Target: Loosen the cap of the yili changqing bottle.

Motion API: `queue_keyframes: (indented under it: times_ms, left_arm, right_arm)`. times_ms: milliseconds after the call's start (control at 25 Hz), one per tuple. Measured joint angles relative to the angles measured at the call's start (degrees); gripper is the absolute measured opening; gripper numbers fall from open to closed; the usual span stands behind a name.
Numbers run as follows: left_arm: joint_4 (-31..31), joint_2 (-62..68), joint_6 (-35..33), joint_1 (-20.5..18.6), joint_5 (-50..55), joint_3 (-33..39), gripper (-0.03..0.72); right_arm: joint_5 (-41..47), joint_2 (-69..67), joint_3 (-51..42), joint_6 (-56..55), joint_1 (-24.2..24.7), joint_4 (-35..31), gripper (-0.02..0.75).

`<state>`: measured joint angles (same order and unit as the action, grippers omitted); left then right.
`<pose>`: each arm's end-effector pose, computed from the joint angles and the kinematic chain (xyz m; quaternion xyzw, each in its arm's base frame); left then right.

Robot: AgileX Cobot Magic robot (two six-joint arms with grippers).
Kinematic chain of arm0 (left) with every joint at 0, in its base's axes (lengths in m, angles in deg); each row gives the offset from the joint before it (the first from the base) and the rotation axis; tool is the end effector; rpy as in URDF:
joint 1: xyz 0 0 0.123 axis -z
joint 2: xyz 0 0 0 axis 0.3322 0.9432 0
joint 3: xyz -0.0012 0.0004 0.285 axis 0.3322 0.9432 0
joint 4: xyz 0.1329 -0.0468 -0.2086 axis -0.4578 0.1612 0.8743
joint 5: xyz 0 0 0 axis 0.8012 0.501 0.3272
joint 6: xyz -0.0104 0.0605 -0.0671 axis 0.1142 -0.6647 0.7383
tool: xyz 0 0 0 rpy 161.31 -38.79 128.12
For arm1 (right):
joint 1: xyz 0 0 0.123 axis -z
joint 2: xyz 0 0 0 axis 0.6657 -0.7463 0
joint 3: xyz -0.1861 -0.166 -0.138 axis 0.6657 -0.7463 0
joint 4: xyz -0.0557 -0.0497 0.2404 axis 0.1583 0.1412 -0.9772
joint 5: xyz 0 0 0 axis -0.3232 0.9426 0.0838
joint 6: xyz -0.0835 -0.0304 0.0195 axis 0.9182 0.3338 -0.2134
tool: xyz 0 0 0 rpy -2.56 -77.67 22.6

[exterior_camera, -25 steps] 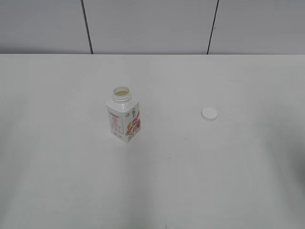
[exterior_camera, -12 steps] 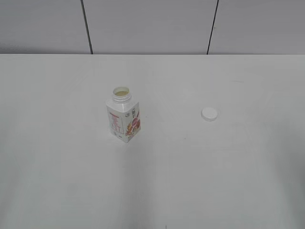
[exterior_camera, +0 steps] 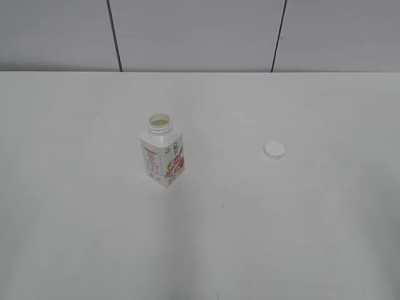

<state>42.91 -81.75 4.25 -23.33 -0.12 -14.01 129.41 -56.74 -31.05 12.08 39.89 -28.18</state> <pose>-0.0070 -0.0012 0.2838 -0.0064 0.8480 0.0275 0.5292 0.0450 0.0083 0.2717 -0.0642 0.9324 0.0278 0.3547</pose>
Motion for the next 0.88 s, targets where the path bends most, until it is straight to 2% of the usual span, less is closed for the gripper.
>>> queue_keyframes:
  times_ms: [440, 880]
  left_arm:
    - [0.0, -0.6, 0.0, 0.0, -0.1, 0.2, 0.397]
    - [0.0, -0.6, 0.0, 0.0, -0.1, 0.2, 0.386]
  right_arm:
    - [-0.1, 19.2, -0.1, -1.3, 0.0, -0.1, 0.585]
    - [-0.1, 20.5, -0.1, -1.4, 0.0, 0.0, 0.585]
